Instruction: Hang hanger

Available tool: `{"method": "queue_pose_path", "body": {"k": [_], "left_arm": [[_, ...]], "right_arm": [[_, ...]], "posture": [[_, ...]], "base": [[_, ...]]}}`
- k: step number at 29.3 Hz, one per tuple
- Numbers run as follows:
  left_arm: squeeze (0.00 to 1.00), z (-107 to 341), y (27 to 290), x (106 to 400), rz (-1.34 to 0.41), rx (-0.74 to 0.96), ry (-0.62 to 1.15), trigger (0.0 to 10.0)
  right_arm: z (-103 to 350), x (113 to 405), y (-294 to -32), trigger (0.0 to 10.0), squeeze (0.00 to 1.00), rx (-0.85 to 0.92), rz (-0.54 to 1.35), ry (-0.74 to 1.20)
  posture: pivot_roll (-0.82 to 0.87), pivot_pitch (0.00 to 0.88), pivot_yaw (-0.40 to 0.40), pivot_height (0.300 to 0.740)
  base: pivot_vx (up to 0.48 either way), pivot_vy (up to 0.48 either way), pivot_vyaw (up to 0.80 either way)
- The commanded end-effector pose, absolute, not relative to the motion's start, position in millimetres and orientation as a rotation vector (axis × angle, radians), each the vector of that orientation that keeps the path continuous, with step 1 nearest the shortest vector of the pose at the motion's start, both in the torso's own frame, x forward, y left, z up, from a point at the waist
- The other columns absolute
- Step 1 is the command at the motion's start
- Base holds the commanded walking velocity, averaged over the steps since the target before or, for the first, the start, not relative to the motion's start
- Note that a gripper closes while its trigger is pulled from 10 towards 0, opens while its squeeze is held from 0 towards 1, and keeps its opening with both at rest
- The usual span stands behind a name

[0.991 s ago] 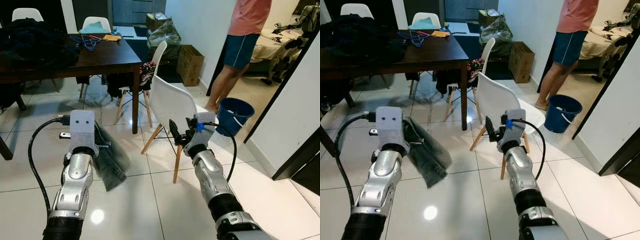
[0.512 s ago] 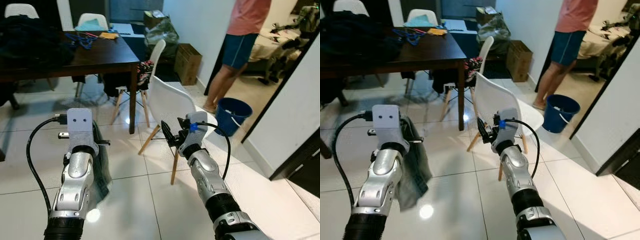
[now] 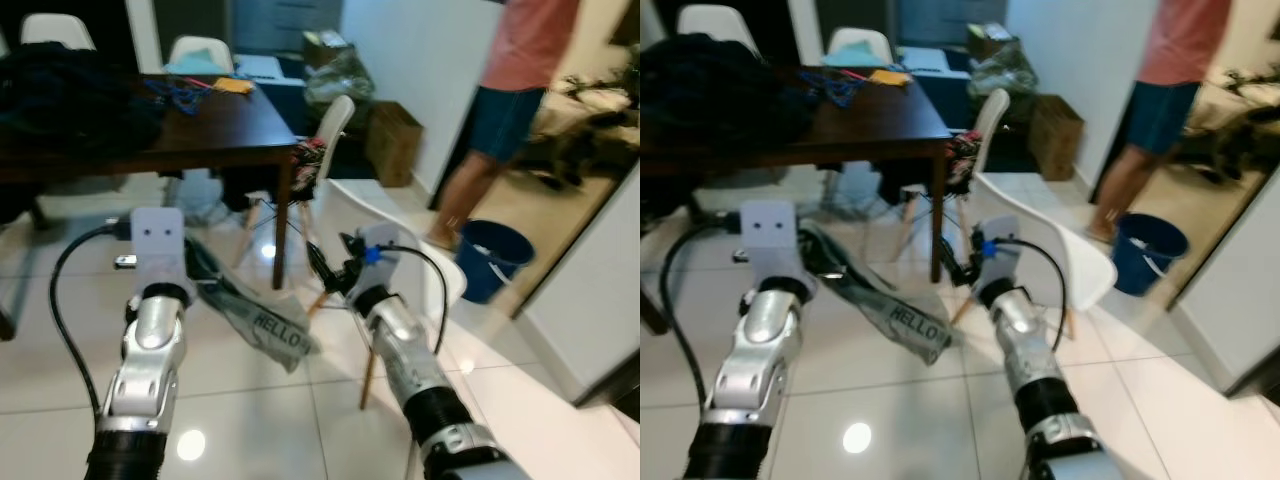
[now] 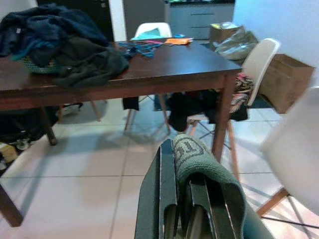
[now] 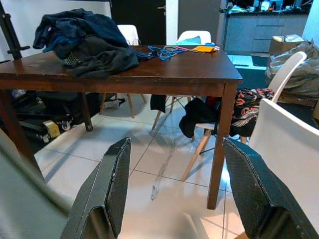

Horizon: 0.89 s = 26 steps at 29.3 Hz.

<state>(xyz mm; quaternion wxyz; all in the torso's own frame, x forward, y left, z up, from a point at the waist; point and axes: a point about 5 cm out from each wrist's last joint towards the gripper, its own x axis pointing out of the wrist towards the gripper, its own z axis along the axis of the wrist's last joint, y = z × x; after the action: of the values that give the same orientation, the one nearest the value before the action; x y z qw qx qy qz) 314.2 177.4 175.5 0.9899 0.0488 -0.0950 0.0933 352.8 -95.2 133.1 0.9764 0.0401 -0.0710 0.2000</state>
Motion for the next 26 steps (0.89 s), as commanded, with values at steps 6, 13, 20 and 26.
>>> {"method": "queue_pose_path", "body": {"k": [6,13,20,26], "left_arm": [[0.0,177.4,170.9,313.3,0.17,0.09,-0.189,10.0],[0.0,180.5,172.6,313.4,0.168,0.101,-0.188,10.0],[0.0,182.5,173.6,314.5,0.164,0.104,-0.178,10.0],[0.0,182.3,172.5,314.2,0.154,0.116,-0.17,10.0]], "right_arm": [[131.8,352.2,-101.2,10.0,0.0,0.075,0.392,-0.138],[134.1,352.9,-98.5,10.0,0.0,0.095,0.389,-0.142],[136.5,354.1,-98.8,10.0,0.0,0.104,0.386,-0.148],[135.7,353.2,-97.6,10.0,0.0,0.107,0.388,-0.147]], "posture": [[0.05,0.0,-0.106,0.74],[0.05,0.0,-0.107,0.74],[0.05,0.0,-0.104,0.74],[0.06,0.0,-0.108,0.74]], "base": [[0.399,0.0,0.0],[0.399,0.0,0.0],[0.4,0.0,0.0],[0.402,0.0,0.0]]}}
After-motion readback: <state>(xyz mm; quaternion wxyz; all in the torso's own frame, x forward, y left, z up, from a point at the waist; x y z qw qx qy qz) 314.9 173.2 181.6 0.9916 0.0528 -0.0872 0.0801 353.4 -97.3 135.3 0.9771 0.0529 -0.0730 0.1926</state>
